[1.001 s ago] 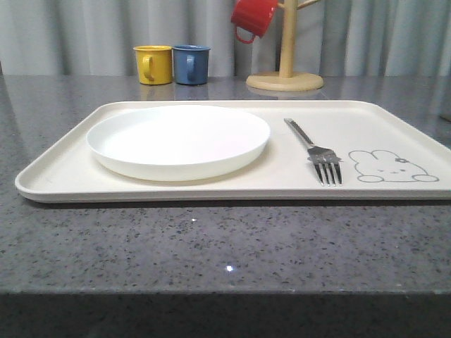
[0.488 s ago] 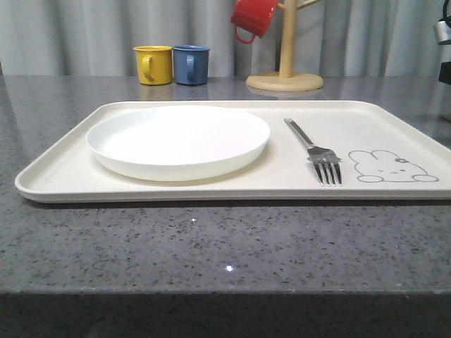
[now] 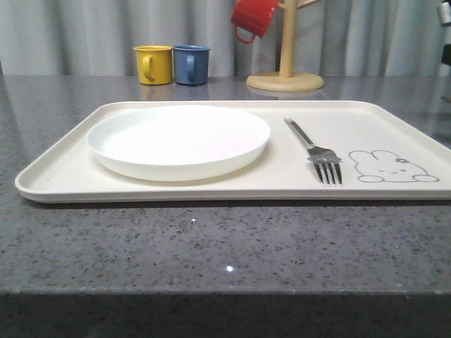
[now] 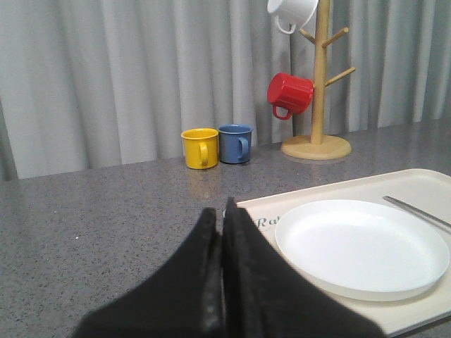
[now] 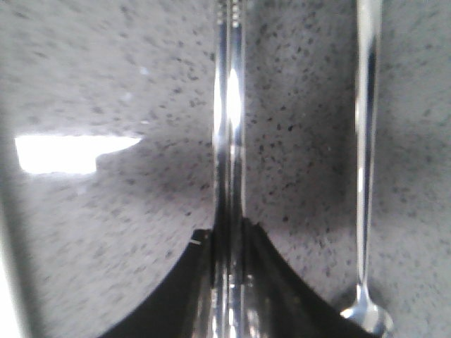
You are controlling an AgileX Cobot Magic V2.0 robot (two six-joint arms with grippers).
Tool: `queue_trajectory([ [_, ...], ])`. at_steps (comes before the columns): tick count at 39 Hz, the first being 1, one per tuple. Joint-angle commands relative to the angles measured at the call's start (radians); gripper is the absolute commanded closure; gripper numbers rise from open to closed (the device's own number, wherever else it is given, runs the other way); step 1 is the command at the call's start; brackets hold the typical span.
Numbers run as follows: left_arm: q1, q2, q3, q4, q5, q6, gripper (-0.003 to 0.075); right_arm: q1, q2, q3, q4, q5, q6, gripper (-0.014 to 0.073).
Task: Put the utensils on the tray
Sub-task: 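Move the right gripper back to the chopsticks and grasp them, then place the chopsticks on the tray beside the fork and release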
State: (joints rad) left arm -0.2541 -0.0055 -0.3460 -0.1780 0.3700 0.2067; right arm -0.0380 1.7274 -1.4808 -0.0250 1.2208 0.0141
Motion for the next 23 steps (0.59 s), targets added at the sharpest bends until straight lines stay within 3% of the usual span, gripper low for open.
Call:
queue_trajectory([
  [1,0.004,-0.020,-0.026,-0.014,-0.080,-0.007,0.0738,0.020,-0.108,-0.037,0.025,0.081,0.020,0.0649],
  [17,0.004,-0.020,-0.026,-0.014,-0.080,-0.007,0.0738,0.250,-0.119,-0.037,0.113,0.046,0.172,0.0649],
  [23,0.004,-0.020,-0.026,-0.014,-0.080,-0.007,0.0738,0.278,-0.067,-0.037,0.167,0.033,0.197,0.0649],
])
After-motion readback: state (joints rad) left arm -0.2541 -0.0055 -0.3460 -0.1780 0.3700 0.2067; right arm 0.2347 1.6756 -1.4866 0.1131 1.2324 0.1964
